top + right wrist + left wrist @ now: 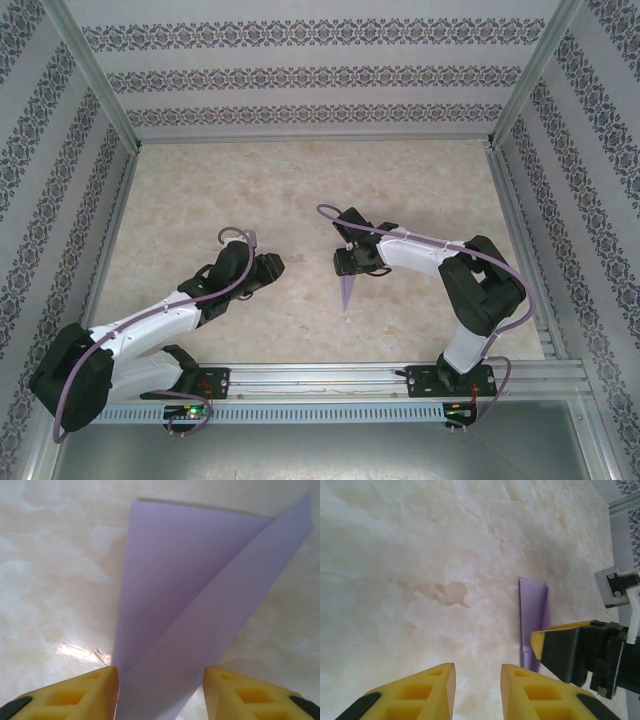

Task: Fold a paper plane with a square sheet of paper (fold left side to right side)
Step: Turn over the paper plane at the center of the table.

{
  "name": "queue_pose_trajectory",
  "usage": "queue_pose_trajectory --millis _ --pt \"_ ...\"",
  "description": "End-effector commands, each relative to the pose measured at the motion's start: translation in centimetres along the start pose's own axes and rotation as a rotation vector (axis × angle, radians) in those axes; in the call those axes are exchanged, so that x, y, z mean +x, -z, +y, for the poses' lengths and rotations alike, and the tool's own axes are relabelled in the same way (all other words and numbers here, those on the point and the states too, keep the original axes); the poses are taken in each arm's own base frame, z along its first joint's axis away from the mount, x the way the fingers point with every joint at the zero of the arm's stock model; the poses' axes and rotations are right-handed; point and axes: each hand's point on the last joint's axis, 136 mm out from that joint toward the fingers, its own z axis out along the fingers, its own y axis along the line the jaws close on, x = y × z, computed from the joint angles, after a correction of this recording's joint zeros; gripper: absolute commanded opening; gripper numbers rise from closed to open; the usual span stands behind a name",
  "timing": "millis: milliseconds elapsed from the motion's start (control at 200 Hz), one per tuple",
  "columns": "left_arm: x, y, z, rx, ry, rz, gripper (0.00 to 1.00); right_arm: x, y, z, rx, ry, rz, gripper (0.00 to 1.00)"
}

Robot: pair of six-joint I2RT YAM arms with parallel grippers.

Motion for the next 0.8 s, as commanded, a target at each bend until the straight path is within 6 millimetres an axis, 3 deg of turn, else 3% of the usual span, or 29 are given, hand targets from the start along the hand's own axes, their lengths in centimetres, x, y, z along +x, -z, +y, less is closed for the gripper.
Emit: queue_pose_trajectory --millis 0,200,340,575,799 --pt "-0.3 0.7 1.8 -0.084 -0.041 -0.012 0.29 -0.4 1.4 -0.3 0.030 0.006 -0.032 0.36" --pt "-1.7 2.2 1.9 -0.111 -0.063 -0.061 0.32 -0.7 3.8 -0.5 0.017 0.002 -0.091 0.00" --pt "-3.2 4.0 2.1 -0.136 -0.091 -0.115 0.38 -1.5 6.2 0.0 -0.116 -0.045 -0.167 0.00" --pt "-5.0 6.7 2.4 -0.137 -0.099 -0.197 0.50 -2.9 10.0 3.3 -0.621 -0.180 -0.253 0.00" --pt "-5.3 7.3 2.1 -0.090 -0.087 -0.219 0.57 -3.2 9.7 5.5 -0.862 -0.255 -0.265 0.00"
